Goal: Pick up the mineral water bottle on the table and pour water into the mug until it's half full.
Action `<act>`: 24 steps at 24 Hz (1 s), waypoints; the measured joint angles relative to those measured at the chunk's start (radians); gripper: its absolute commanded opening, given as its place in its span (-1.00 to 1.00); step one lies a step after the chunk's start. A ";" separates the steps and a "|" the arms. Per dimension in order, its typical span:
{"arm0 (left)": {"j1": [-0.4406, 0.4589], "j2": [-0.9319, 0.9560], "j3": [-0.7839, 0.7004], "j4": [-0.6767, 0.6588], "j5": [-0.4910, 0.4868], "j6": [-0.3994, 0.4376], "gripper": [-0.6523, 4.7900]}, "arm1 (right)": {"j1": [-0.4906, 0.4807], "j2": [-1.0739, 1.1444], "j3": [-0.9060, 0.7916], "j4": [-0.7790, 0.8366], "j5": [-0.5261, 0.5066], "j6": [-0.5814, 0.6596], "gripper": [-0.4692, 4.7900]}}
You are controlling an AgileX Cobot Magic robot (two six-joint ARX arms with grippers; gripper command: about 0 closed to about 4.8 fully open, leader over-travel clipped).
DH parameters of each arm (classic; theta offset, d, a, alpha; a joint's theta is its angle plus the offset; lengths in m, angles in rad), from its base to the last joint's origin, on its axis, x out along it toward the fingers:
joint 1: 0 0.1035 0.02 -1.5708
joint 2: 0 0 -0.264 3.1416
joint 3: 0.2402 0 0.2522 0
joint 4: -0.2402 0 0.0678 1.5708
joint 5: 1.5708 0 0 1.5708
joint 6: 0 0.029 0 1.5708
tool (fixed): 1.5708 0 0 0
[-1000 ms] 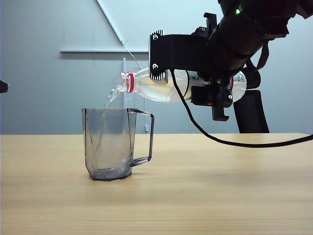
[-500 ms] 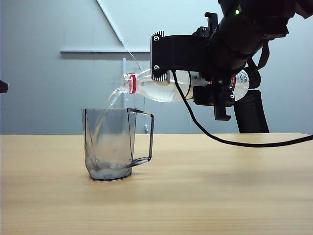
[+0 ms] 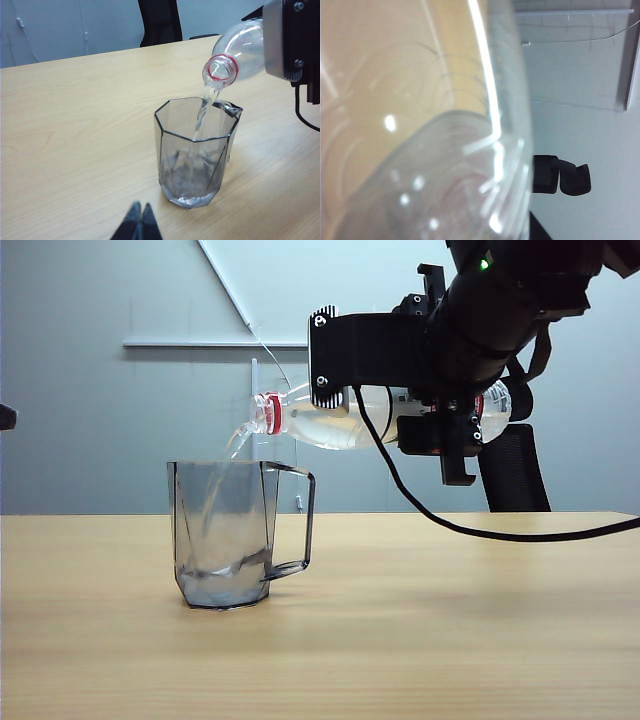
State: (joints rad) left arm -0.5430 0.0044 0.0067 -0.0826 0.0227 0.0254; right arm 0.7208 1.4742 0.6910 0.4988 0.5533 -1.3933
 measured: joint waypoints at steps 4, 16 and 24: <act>0.000 0.000 0.000 0.000 0.000 0.000 -0.77 | 0.000 0.000 0.000 0.000 0.000 0.000 0.25; 0.000 0.000 0.000 0.000 0.000 0.000 -0.77 | 0.000 0.000 0.000 0.004 0.008 -0.028 0.24; 0.000 0.000 0.000 0.000 0.000 0.000 -0.77 | 0.000 0.000 0.000 0.005 0.008 -0.029 0.24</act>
State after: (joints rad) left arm -0.5430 0.0044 0.0067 -0.0826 0.0227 0.0254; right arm 0.7208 1.4738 0.6910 0.5034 0.5610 -1.4223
